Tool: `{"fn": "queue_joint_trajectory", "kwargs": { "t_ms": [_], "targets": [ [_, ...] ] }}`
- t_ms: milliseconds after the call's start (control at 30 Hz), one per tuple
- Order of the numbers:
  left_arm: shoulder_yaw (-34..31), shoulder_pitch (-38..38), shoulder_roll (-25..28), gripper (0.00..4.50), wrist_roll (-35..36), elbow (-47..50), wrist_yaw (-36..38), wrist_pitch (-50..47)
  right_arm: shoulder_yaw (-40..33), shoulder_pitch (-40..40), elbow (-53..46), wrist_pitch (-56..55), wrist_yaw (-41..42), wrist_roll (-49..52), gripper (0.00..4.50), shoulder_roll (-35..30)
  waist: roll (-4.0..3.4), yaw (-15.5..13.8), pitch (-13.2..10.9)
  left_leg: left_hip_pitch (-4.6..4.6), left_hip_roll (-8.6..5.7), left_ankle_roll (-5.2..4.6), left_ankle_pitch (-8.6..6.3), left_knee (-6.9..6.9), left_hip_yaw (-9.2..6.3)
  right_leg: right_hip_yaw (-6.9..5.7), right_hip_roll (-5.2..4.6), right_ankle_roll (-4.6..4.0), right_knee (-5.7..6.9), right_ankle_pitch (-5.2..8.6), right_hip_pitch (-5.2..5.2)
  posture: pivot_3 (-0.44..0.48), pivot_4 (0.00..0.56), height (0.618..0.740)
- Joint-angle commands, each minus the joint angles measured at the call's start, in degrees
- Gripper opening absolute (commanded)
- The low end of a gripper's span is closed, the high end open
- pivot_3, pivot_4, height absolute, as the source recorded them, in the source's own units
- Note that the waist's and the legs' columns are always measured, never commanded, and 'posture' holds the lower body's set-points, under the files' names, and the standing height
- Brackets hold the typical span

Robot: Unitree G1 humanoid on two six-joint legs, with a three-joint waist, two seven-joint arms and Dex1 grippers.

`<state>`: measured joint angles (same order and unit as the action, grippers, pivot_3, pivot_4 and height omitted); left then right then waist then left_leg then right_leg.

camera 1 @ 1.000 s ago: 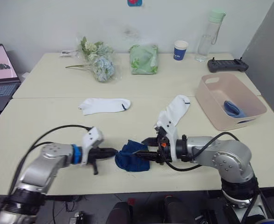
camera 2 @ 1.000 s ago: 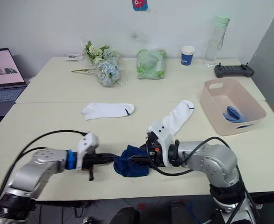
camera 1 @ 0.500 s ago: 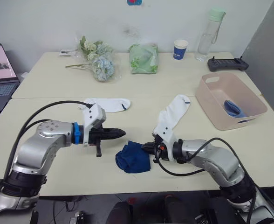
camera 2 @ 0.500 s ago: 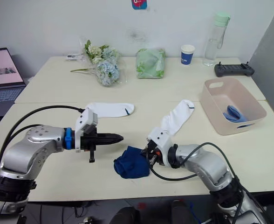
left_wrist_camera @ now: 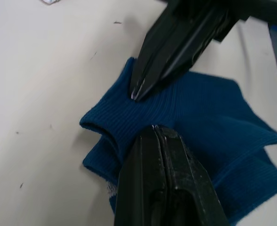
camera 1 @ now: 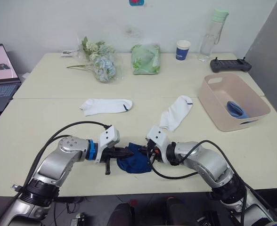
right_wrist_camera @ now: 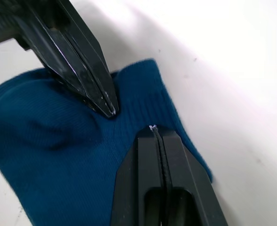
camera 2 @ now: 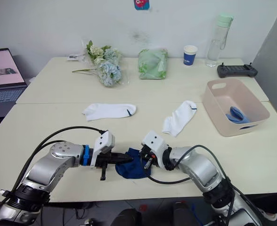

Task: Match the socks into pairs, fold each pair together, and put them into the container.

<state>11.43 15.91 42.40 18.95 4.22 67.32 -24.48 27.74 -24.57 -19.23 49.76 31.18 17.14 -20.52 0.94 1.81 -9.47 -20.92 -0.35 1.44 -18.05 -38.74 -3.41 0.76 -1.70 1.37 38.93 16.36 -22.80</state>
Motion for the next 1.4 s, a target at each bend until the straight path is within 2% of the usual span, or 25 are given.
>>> {"fn": "queue_joint_trajectory", "kwargs": {
  "t_ms": [33, 367, 467, 600, 700, 900, 1100, 1233, 1400],
  "targets": [
    [0.4, -0.9, 0.3, 0.00, -1.1, -0.1, 0.6, 1.1, -2.3, 0.9, -4.5, -3.4, 4.4, 2.3, 0.02, -1.2, 0.00, 0.0, 0.0, 0.00, 0.00, 0.00, 0.00, 0.00, 0.00, 0.00, 0.00, 0.00, -0.01, 0.00, 0.00, 0.000, 0.150, 0.740],
    [-2.7, -8.9, 3.1, 0.00, 0.7, 6.1, -0.5, -1.8, 5.4, 6.5, -5.7, -6.4, 13.1, -1.8, 0.02, -11.3, -0.01, 0.1, 0.0, 0.09, 0.04, -0.01, -0.01, 0.01, 0.00, 0.01, 0.00, 0.01, 0.00, 0.01, 0.08, 0.000, 0.150, 0.740],
    [-3.5, -10.9, 4.0, 0.00, 1.7, 9.0, 1.5, 0.5, 5.9, 8.1, -6.2, -9.0, 13.9, -3.6, 0.02, -13.8, 0.00, 0.0, 0.0, 0.14, 0.04, -0.01, -0.01, 0.01, -0.01, -0.01, -0.01, 0.01, -0.05, 0.01, 0.18, 0.000, 0.150, 0.740],
    [-4.9, -9.4, 2.9, 0.00, 4.5, 12.9, -0.3, -2.3, 4.3, 8.3, -7.1, -9.3, 12.9, -3.7, 0.02, -13.0, 0.00, -0.1, 0.0, 0.12, 0.03, -0.01, -0.01, 0.00, -0.01, -0.04, -0.02, 0.01, -0.07, 0.01, 0.20, 0.000, 0.150, 0.740],
    [-4.3, -8.4, 2.9, 0.00, 3.9, 12.4, -0.3, -1.9, 3.5, 7.6, -6.9, -8.9, 12.2, -3.6, 0.02, -11.8, 0.01, -0.1, 0.0, 0.12, 0.03, -0.01, -0.01, 0.00, -0.01, -0.04, -0.02, 0.01, -0.07, 0.01, 0.21, 0.000, 0.150, 0.740],
    [-2.7, -6.4, -0.3, 0.00, -0.3, 5.4, -3.7, 1.6, 2.8, 6.6, -7.1, -8.0, 11.2, -3.8, 0.02, -9.5, 0.00, -0.1, 0.0, 0.12, 0.03, -0.01, -0.01, 0.00, -0.02, -0.05, -0.01, 0.01, -0.05, 0.01, 0.18, 0.000, 0.150, 0.740],
    [-3.6, -4.8, -3.3, 0.00, -1.6, 0.7, -7.6, 1.0, 2.2, 6.2, -7.7, -7.4, 10.9, -4.0, 0.02, -9.2, 0.01, -0.2, 0.0, 0.10, 0.01, -0.01, 0.00, -0.02, -0.03, -0.06, -0.02, 0.01, -0.06, 0.01, 0.19, 0.000, 0.150, 0.740],
    [-4.0, -5.5, -2.6, 0.00, -1.1, 0.9, -7.7, 0.6, 0.9, 6.4, -8.5, -7.1, 10.6, -3.8, 0.02, -8.8, 0.01, -0.1, 0.0, 0.11, 0.02, 0.00, 0.00, -0.02, -0.04, -0.06, -0.02, 0.01, -0.05, 0.01, 0.19, 0.000, 0.150, 0.740],
    [-5.2, -7.1, 0.5, 0.00, 2.3, 6.4, -3.8, -0.8, -7.7, 6.8, -11.5, -1.2, 6.9, 1.3, 0.02, -5.0, 0.01, 0.0, 0.0, 0.11, 0.04, 0.00, 0.00, 0.00, -0.05, -0.05, -0.01, 0.01, -0.03, 0.01, 0.16, 0.000, 0.150, 0.740]
  ]
}}
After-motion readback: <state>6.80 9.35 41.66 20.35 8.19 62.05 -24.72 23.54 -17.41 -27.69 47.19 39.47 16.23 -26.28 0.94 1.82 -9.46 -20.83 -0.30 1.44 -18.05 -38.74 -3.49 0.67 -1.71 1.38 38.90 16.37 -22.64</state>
